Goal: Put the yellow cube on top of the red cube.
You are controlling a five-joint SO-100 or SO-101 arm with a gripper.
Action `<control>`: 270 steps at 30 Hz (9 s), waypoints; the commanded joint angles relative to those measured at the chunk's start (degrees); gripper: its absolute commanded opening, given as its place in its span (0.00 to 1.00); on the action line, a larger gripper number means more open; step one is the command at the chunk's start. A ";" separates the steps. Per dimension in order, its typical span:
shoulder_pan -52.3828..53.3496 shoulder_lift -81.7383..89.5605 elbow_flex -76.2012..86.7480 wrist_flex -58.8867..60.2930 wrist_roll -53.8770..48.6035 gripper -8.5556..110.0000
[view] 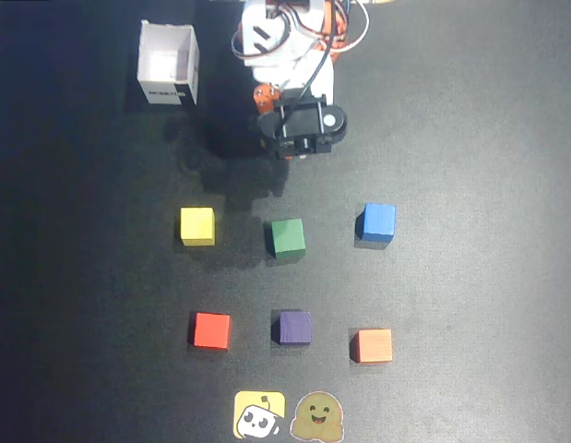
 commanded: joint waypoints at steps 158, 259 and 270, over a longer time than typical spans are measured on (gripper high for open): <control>0.00 0.62 -1.14 -1.85 0.26 0.14; 21.36 -75.85 -33.66 -24.52 -16.87 0.21; 21.36 -76.11 -33.57 -24.26 -14.85 0.11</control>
